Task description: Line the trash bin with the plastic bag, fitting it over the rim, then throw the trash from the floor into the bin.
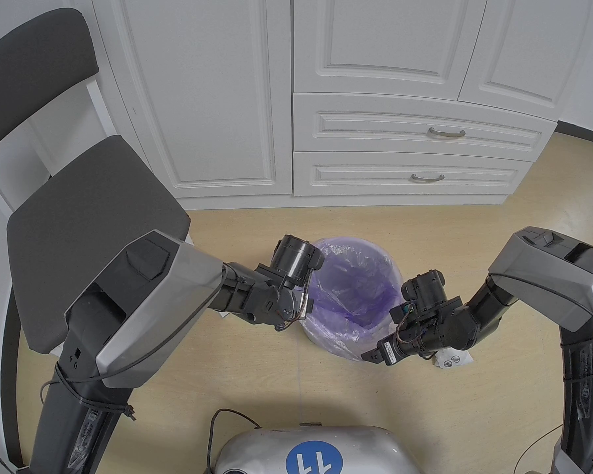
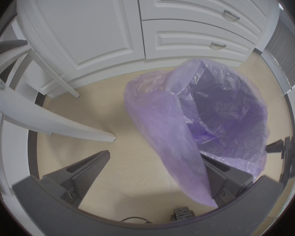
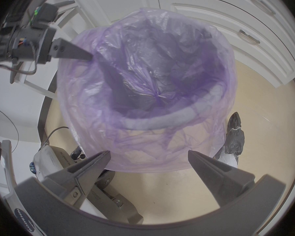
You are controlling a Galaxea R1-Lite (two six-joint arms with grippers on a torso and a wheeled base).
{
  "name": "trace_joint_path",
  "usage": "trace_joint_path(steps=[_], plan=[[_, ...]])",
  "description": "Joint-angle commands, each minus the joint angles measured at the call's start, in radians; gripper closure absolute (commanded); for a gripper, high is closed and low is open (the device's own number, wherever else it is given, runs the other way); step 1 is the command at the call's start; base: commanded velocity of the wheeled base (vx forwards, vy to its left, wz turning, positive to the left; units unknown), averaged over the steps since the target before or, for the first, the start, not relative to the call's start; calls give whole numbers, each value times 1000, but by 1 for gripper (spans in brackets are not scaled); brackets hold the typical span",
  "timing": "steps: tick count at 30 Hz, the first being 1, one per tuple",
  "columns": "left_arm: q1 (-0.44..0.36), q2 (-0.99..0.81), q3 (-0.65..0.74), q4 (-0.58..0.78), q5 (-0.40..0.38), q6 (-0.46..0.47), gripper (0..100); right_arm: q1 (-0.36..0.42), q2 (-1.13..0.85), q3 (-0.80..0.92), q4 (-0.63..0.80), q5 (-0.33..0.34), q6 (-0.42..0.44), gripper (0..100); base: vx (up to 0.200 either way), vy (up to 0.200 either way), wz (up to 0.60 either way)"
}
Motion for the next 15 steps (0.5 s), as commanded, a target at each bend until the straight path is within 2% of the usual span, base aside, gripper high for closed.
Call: trace_joint_path(steps=[1,7,15], plan=[[11,-8,57,-4,1,-12,0,-20,47,-37,9,-3,3,0,0,0,0],[37,8,63,-18,-6,-41,0,-32,60,-57,33,-3,5,0,0,0,0],[89,88,51,-225,-15,-38,0,-58,85,-88,60,-5,3,0,0,0,0]])
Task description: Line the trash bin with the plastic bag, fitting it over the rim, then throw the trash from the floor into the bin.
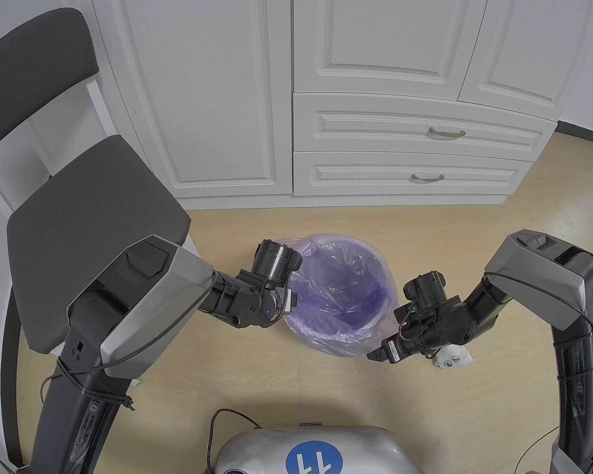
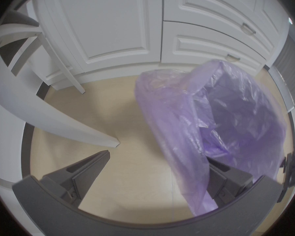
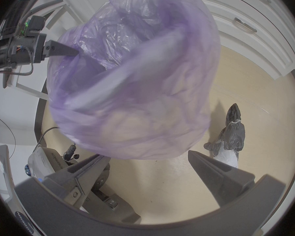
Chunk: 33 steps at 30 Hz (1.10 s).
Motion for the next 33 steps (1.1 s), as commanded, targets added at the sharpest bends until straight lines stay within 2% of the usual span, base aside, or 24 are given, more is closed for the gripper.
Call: trace_joint_path(steps=[1,9,22,29,33], plan=[[27,52,-4,-74,-5,2,0,-16,22,-15,5,0,-2,0,0,0,0],[27,37,-3,-166,-18,-5,0,-16,14,-6,5,-12,-5,0,0,0,0],[4,-50,10,-205,-19,-18,0,-18,-46,28,2,-12,-21,0,0,0,0],[-2,-86,39,-199,-19,-12,0,-75,-93,68,-1,-11,-130,0,0,0,0],[2,-104,54,-199,-35,-12,0,-102,-101,58,-6,-11,-142,0,0,0,0]])
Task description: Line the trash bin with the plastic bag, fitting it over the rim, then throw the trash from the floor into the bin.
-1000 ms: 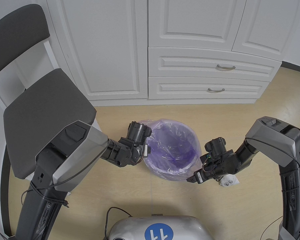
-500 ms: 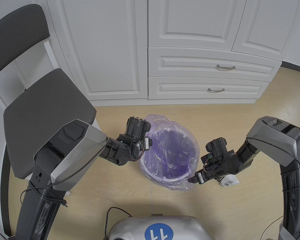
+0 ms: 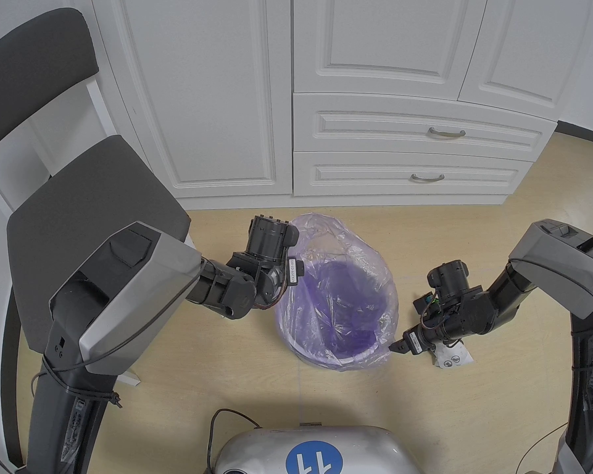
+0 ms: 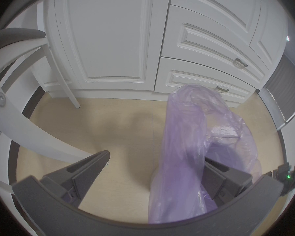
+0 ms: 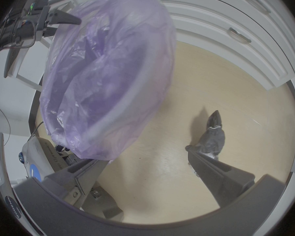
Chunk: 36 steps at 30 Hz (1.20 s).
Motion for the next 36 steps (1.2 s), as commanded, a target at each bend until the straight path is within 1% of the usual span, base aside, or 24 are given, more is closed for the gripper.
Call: trace_joint_path(steps=[1,7,9,12,16,20,21,22,23,24,25,26,28,31,32,36], plan=[[3,-38,25,-2,-17,1,0,-32,-28,-6,-4,1,-1,0,0,0,0],[0,-94,98,-16,-127,7,0,-81,-74,-24,-3,13,5,0,0,0,0],[1,-95,95,-25,-152,7,0,-95,-83,-24,-3,16,4,0,0,0,0],[8,-84,80,-37,-155,7,0,-110,-89,-29,0,31,4,0,0,0,0],[29,-57,43,-40,-154,6,0,-112,-86,-39,-6,34,7,0,0,0,0],[47,-35,20,-39,-149,4,0,-113,-92,-55,-11,44,31,0,0,0,0],[63,-14,6,-37,-147,3,0,-101,-104,-58,-44,82,99,0,0,0,0],[70,-5,2,-39,-147,1,0,-90,-101,-59,-70,100,142,0,0,0,0],[72,-2,0,-39,-147,1,0,-87,-101,-59,-78,102,154,0,0,0,0],[77,11,-6,-39,-147,-1,0,-69,-95,-61,-119,107,200,0,0,0,0],[80,18,-12,-39,-147,-2,0,-60,-91,-61,-152,108,226,0,0,0,0],[80,18,-12,-39,-147,-2,0,-60,-91,-61,-152,108,226,0,0,0,0],[86,38,-34,-39,-144,-2,0,-49,-72,-65,-211,110,274,0,0,0,0],[89,52,-54,-36,-143,-2,0,-40,-65,-70,-228,110,294,0,0,0,0],[92,66,-72,-31,-143,-2,0,-24,-49,-81,-236,110,324,0,0,0,0],[97,84,-86,-28,-143,-2,0,-6,-9,-95,-236,100,337,0,0,0,0]])
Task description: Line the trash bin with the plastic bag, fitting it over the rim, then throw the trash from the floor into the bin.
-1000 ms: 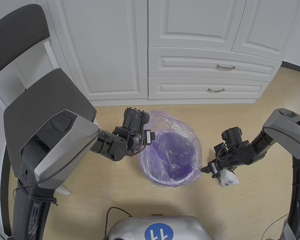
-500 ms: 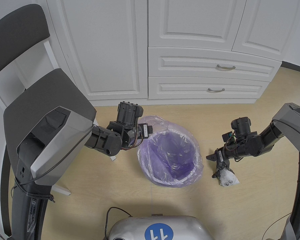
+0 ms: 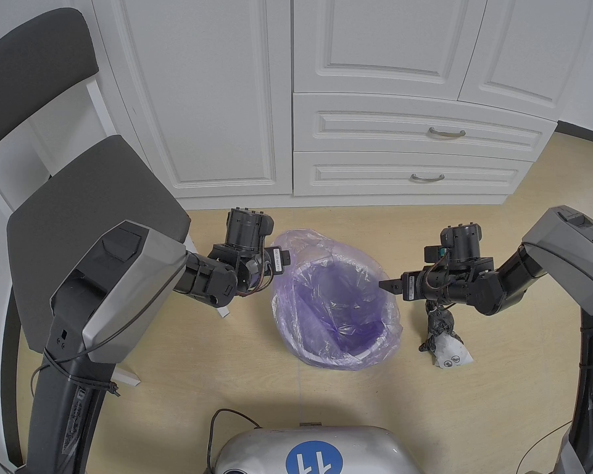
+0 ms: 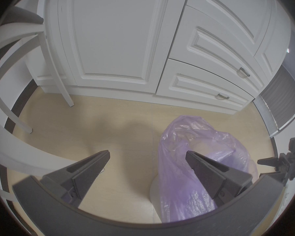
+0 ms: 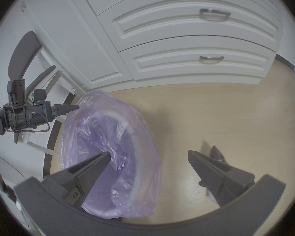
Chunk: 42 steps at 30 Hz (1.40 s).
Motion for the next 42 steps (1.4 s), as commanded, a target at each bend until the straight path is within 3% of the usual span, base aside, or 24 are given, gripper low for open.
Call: trace_joint_path(steps=[1,13,24,35,42], plan=[[8,45,-21,-2,1,0,0,20,53,-15,-2,-6,3,0,0,0,0],[9,66,-56,-4,1,1,0,-75,32,-19,19,2,-57,0,0,0,0],[9,105,-78,-10,1,3,0,-75,111,-59,59,2,-80,0,0,0,0],[12,214,-200,9,28,8,0,-77,205,-111,57,2,-73,0,0,0,0],[28,258,-246,82,31,9,0,-75,240,-125,62,2,-75,0,0,0,0]])
